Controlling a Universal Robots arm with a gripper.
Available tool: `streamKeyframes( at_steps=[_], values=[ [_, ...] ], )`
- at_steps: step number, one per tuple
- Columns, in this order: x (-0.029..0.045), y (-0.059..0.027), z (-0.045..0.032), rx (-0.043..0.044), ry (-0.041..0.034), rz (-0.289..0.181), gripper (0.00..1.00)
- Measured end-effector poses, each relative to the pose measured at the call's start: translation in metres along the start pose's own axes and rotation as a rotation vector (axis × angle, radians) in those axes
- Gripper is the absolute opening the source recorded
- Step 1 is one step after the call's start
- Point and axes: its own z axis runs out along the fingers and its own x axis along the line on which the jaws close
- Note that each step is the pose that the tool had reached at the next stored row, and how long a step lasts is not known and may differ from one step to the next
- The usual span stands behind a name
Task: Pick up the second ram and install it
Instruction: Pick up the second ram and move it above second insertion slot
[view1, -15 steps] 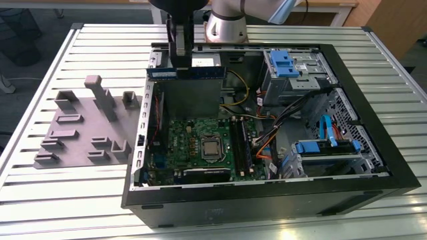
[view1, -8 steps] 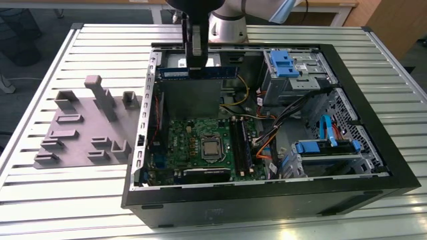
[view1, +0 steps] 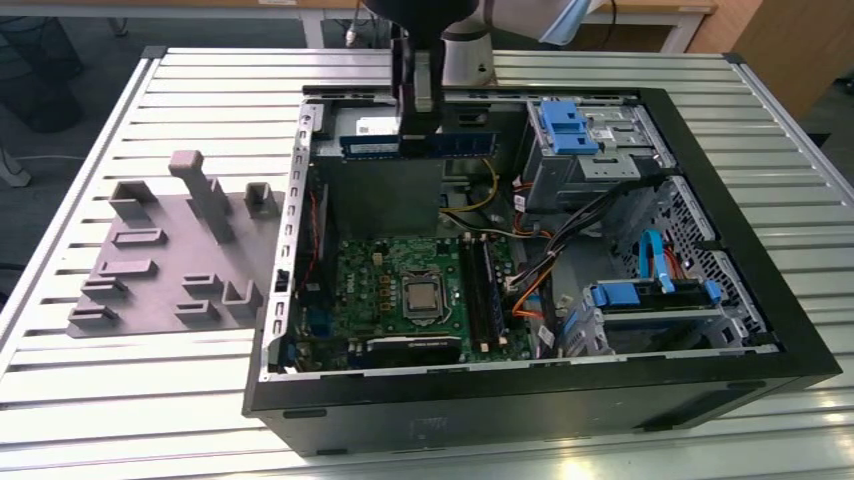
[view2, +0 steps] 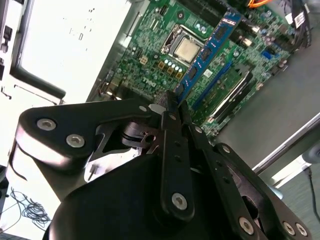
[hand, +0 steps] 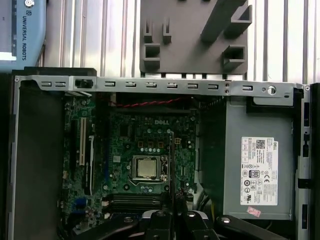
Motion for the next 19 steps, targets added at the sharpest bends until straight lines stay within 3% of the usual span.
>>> streamKeyframes(
  at_steps=[19],
  values=[
    [0.0004, -0.0442, -0.0007, 0.0, 0.0001, 0.0, 0.14]
  ],
)
